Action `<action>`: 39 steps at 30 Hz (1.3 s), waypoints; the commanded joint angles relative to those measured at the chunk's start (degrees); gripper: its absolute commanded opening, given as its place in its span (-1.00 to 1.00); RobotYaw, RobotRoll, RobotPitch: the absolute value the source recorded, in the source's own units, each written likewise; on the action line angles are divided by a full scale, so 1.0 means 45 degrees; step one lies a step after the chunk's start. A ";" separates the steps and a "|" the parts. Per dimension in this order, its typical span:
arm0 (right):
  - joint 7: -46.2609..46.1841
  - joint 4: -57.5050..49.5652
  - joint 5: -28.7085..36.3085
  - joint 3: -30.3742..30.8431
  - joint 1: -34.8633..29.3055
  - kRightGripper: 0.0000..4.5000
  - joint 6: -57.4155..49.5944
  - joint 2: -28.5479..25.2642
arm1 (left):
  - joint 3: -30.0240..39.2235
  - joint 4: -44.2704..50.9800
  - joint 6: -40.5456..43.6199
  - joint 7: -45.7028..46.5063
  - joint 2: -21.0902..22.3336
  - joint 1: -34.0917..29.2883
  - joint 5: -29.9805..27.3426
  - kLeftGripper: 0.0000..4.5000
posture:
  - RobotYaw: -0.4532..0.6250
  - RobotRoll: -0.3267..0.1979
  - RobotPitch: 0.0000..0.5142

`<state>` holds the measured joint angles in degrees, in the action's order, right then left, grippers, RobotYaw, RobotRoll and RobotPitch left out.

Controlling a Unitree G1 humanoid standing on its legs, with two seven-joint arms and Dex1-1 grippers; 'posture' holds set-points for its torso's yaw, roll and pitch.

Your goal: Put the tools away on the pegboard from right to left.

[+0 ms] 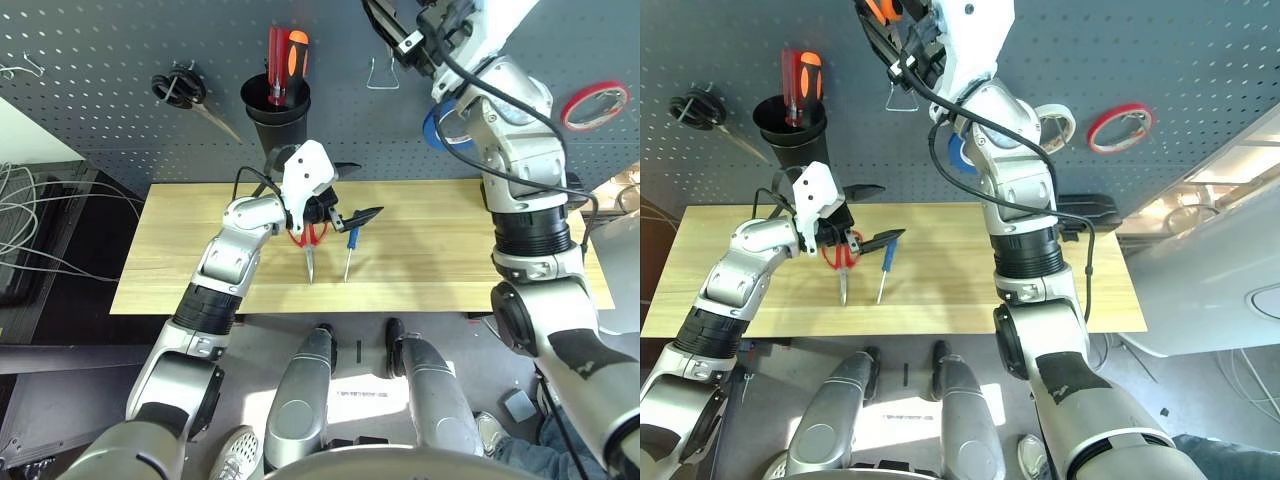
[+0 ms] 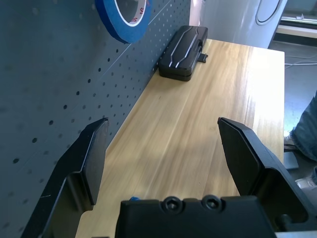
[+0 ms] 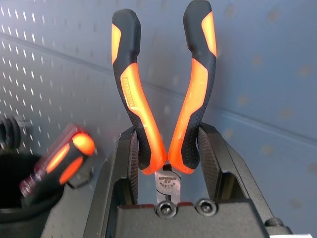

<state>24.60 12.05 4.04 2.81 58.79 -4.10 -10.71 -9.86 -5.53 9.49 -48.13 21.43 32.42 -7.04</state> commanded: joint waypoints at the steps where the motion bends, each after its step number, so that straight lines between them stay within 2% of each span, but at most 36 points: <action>1: -0.0095 0.0317 -0.0208 0.0194 -0.0046 -0.16 0.0729 0.0169 | -0.0259 -0.0155 0.0048 -0.0055 -0.0034 -0.0030 0.0118 1.00 | 0.15 0.25 0.31; 11: -0.0246 0.2387 -0.0329 0.0132 -0.0424 -0.16 0.1813 0.0477 | -0.0285 -0.0181 0.0049 -0.0019 -0.0058 -0.0023 0.0180 1.00 | 0.17 0.25 0.33; 19: -0.0243 0.2150 -0.0434 0.0220 -0.1137 -0.16 0.1239 0.0466 | -0.0248 -0.0378 -0.0128 -0.0138 -0.0249 0.0151 -0.0001 1.00 | 0.13 0.25 0.31; 26: -0.0371 0.1316 -0.0468 0.0118 -0.1979 -0.16 0.0510 0.0102 | 0.0682 -0.0256 -0.2169 0.0209 -0.1408 0.0827 -0.0971 1.00 | 0.08 0.25 0.28; 34: -0.0587 0.1297 -0.0467 -0.0044 -0.1978 -0.16 0.0324 -0.0108 | 0.1050 -0.1358 -0.3997 0.1113 -0.1640 0.1791 -0.0485 1.00 | 0.05 0.25 0.24; 39: -0.0641 0.1431 -0.0444 -0.0068 -0.1820 -0.16 0.0379 -0.0173 | 0.0992 -0.2200 -0.4311 0.1705 -0.1474 0.2055 0.0037 1.00 | 0.05 0.25 0.22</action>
<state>22.10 17.34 2.18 3.01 51.09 -1.74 -11.16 -4.95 -13.96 -9.15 -40.73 14.63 42.44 -8.22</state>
